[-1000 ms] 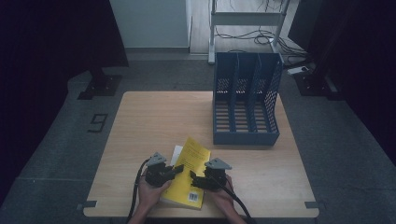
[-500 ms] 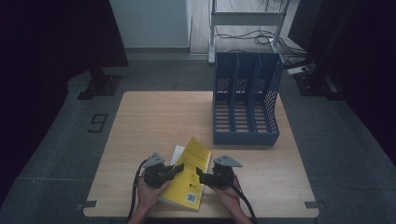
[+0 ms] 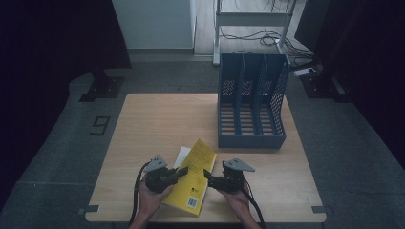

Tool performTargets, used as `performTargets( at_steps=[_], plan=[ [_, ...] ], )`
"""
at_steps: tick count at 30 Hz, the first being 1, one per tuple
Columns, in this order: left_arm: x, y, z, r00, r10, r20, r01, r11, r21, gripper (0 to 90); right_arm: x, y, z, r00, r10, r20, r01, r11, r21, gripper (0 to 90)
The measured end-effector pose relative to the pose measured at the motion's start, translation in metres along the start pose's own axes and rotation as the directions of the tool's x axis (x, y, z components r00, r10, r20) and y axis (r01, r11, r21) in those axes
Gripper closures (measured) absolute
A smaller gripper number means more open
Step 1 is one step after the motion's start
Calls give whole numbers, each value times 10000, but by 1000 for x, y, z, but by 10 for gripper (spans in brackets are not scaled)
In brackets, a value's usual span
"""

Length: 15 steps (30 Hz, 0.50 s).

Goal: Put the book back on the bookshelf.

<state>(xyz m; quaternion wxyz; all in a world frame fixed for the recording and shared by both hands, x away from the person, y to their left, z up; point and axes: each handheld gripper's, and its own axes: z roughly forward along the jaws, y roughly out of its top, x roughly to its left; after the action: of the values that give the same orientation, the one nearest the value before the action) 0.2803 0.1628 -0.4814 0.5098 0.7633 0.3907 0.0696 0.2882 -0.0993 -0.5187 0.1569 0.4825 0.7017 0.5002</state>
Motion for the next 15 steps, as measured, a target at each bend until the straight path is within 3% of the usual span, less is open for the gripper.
performTargets(
  at_steps=[8,15],
  plan=[
    [-2,3,-5,9999,60,128,-58,9999,-130,861,-1,2,-3,9996,41,-286,-43,10000,-56,144],
    [-2,6,-13,10000,-3,64,7,9984,-560,861,0,2,-4,9986,-99,-528,91,9998,-160,138]
  ],
)
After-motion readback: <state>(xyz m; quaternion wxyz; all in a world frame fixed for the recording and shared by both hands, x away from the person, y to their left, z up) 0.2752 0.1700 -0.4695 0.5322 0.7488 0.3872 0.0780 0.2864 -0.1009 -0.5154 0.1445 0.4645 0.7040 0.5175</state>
